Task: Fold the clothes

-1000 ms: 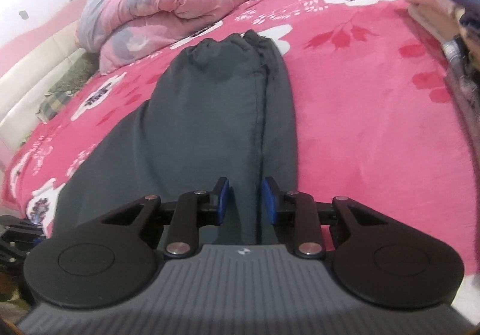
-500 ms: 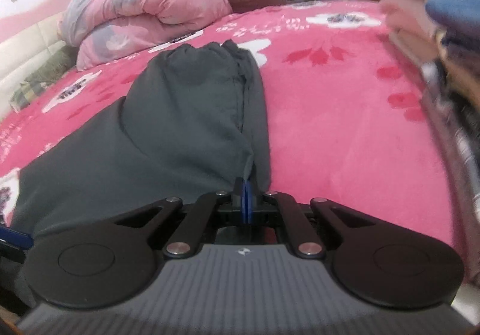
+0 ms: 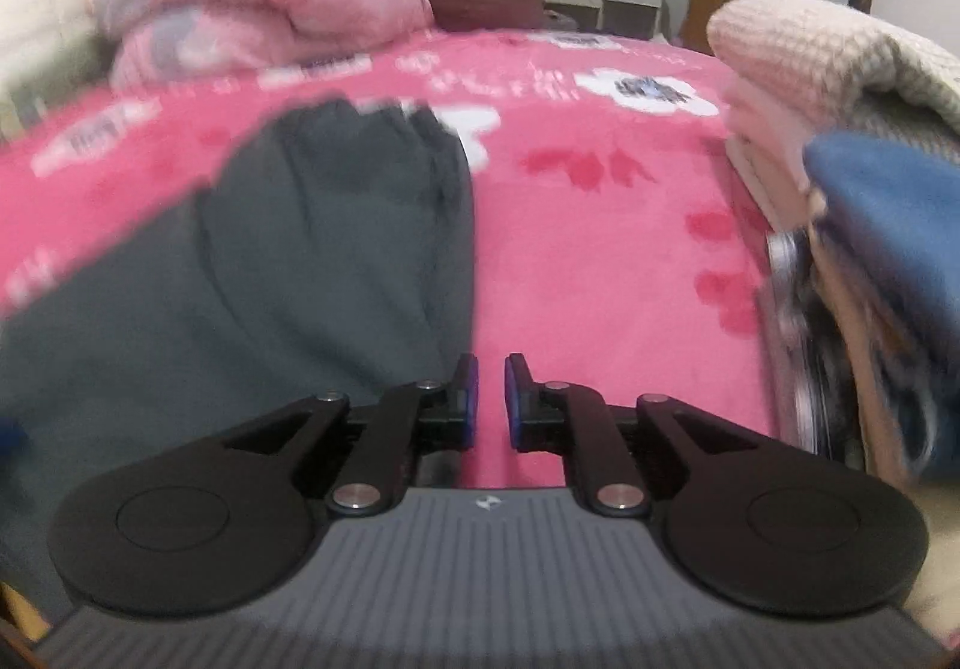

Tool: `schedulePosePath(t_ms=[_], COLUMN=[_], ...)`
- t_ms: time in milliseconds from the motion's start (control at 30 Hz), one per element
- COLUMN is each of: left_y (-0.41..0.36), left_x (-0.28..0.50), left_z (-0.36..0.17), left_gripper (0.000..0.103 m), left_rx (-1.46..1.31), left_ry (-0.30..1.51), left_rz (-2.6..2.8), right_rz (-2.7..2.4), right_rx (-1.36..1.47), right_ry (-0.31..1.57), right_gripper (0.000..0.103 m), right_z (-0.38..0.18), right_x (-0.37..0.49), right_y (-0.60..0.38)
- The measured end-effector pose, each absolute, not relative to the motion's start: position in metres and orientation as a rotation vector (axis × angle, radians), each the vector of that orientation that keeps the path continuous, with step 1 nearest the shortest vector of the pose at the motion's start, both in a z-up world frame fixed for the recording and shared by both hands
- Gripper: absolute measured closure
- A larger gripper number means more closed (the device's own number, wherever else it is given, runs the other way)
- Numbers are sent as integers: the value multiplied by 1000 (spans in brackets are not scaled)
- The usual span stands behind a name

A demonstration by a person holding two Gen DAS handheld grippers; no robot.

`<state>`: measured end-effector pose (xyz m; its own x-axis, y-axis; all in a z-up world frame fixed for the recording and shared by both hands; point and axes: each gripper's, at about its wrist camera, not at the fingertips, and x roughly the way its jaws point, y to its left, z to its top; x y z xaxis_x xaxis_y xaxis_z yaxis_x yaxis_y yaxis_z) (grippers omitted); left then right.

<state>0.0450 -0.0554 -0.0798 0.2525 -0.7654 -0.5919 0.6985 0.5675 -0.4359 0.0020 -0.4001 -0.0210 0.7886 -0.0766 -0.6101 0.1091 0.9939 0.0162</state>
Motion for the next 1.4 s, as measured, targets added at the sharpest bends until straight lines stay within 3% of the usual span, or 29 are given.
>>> schedulePosePath(t_ms=[100, 200, 467, 500, 567, 833, 1100, 1200, 1267, 1400], left_y=[-52, -49, -42, -42, -41, -41, -41, -39, -40, -37], left_x=[48, 54, 59, 59, 59, 60, 54, 51, 50, 52], left_z=[-85, -89, -96, -96, -97, -92, -81, -81, -82, -84], left_gripper=[68, 68, 59, 58, 58, 58, 57, 57, 57, 57], left_rx=[-116, -159, -223, -223, -219, -221, -206, -206, -202, -201], left_ry=[867, 882, 891, 886, 880, 898, 897, 895, 894, 896], left_rz=[-1013, -1022, -1065, -1070, -1078, -1079, -1065, -1074, -1081, -1092], right_rz=[-16, 76, 136, 144, 159, 33, -69, -39, 2, 105], right_rx=[111, 146, 136, 145, 164, 37, 105, 118, 154, 243], right_ry=[645, 664, 779, 792, 817, 646, 770, 771, 756, 731], right_gripper=[91, 77, 74, 75, 96, 100, 99, 92, 71, 59], right_z=[-3, -3, -43, -48, -58, -30, -71, -52, -34, -12], right_x=[31, 75, 183, 185, 188, 166, 184, 185, 189, 217], right_y=[-403, -403, -412, -412, -413, -401, -423, -423, -423, -424])
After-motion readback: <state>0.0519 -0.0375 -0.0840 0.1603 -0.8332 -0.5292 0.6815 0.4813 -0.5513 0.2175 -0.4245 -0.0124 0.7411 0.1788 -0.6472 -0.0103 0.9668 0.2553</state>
